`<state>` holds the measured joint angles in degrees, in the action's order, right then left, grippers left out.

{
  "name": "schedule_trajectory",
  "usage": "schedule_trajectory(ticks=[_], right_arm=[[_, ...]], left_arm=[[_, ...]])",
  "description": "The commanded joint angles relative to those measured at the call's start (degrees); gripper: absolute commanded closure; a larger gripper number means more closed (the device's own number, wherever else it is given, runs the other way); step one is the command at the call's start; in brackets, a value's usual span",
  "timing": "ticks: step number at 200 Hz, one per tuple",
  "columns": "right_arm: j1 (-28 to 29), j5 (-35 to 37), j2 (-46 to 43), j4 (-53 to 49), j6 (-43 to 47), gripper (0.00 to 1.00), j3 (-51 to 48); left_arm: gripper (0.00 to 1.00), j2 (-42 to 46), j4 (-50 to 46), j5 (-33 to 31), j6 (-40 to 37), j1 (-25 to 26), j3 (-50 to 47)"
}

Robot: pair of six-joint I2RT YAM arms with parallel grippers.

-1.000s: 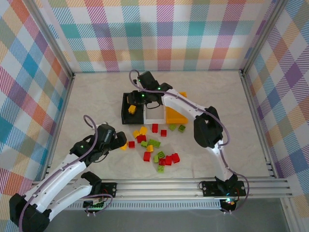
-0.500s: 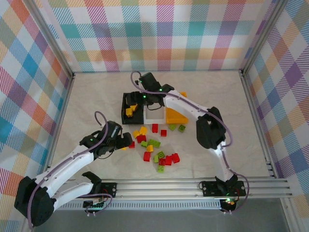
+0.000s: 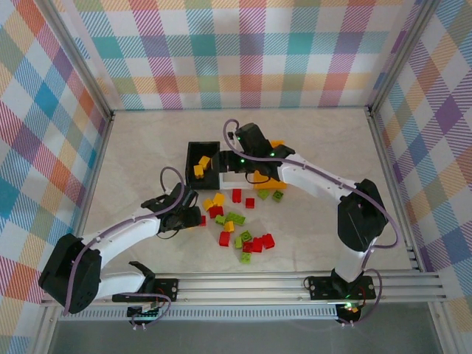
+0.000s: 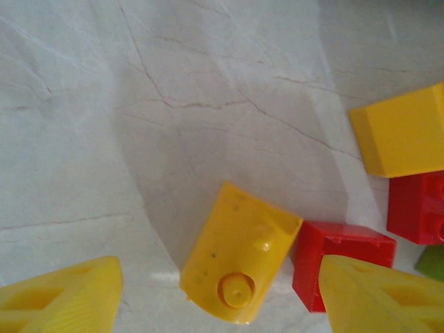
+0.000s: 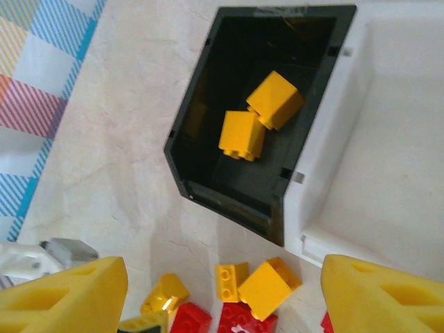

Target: Sort the legos into containers by color

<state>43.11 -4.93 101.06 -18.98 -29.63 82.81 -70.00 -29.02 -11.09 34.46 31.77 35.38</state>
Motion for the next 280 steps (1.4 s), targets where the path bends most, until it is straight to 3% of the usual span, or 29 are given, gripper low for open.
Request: schedule_trajectory(ticks=[1,60,88,144,180,228,280], right_arm=[[-0.3,1.1,-2.9,1.6,-0.8,0.26,-1.5],[-1.0,2.1,-5.4,1.7,-0.9,0.26,-3.7],[-1.3,3.1,-6.5,1.7,-0.5,0.26,-4.4],[-2.2,3.4,-9.0,1.6,-1.2,0.26,-7.6],[-2.6,3.7,-12.1,1.4,-1.7,0.26,-12.6],[-2.7,4.3,-15.5,1.0,-2.9,0.26,-19.5],[-2.7,3.5,-18.9,-0.3,-3.5,0.26,-24.7]], left_arm=[[0.28,-1.5,1.6,-3.9,-0.6,0.2,-0.6],[0.38,-9.2,1.7,-4.5,-0.9,0.2,2.1],[0.49,-11.7,1.1,-3.9,-1.1,0.3,3.2],[0.7,-7.9,0.0,-1.1,-0.3,0.5,4.6],[0.71,-5.5,-3.8,-0.9,-1.0,0.3,15.7],[0.71,-20.3,-4.5,-4.1,-5.7,-3.8,34.8],[0.71,-35.7,-5.6,-5.1,-6.3,-8.0,48.0]])
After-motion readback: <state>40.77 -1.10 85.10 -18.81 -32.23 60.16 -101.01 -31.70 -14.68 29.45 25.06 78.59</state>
